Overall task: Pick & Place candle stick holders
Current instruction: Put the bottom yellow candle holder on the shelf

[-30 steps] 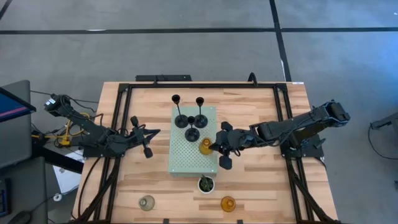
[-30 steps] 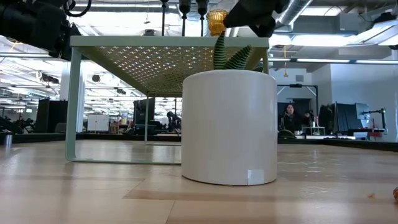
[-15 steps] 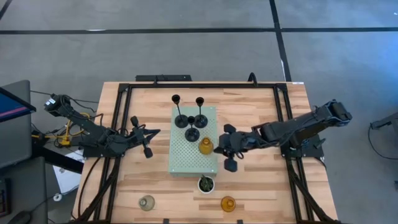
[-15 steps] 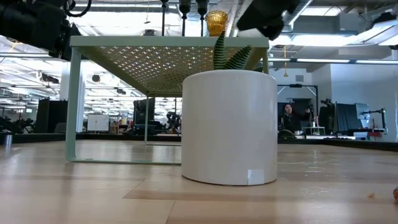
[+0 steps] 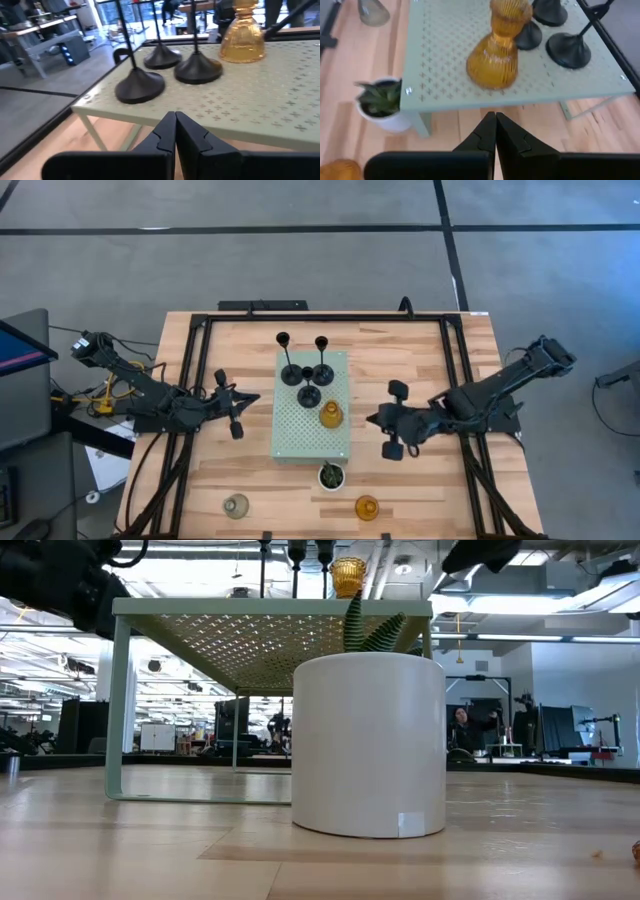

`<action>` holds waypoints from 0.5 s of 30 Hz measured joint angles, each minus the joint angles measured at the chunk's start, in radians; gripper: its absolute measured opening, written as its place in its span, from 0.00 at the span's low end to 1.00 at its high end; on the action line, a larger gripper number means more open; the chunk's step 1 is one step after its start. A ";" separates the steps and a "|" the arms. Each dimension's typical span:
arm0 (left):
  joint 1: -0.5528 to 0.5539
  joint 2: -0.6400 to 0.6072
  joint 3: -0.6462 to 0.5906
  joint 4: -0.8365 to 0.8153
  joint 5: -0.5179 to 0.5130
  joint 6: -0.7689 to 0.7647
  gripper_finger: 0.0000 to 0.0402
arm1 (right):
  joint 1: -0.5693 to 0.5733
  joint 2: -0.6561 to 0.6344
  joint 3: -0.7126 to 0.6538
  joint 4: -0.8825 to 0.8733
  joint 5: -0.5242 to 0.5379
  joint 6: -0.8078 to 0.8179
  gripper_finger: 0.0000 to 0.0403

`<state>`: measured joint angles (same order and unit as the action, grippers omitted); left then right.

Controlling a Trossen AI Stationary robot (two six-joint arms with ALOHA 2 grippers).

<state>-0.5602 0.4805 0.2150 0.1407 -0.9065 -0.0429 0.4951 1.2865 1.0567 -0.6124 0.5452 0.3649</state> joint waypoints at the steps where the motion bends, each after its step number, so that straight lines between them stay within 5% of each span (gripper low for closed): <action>1: 0.000 0.000 0.000 0.000 0.005 0.000 0.02 | 0.012 -0.002 -0.012 -0.001 0.013 0.001 0.00; 15: 0.000 0.000 0.000 0.012 0.204 -0.008 0.02 | 0.076 -0.019 -0.292 0.321 0.069 0.073 0.00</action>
<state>-0.5602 0.4808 0.2150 0.1526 -0.7027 -0.0511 0.5709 1.2672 0.7651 -0.2909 0.6146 0.4377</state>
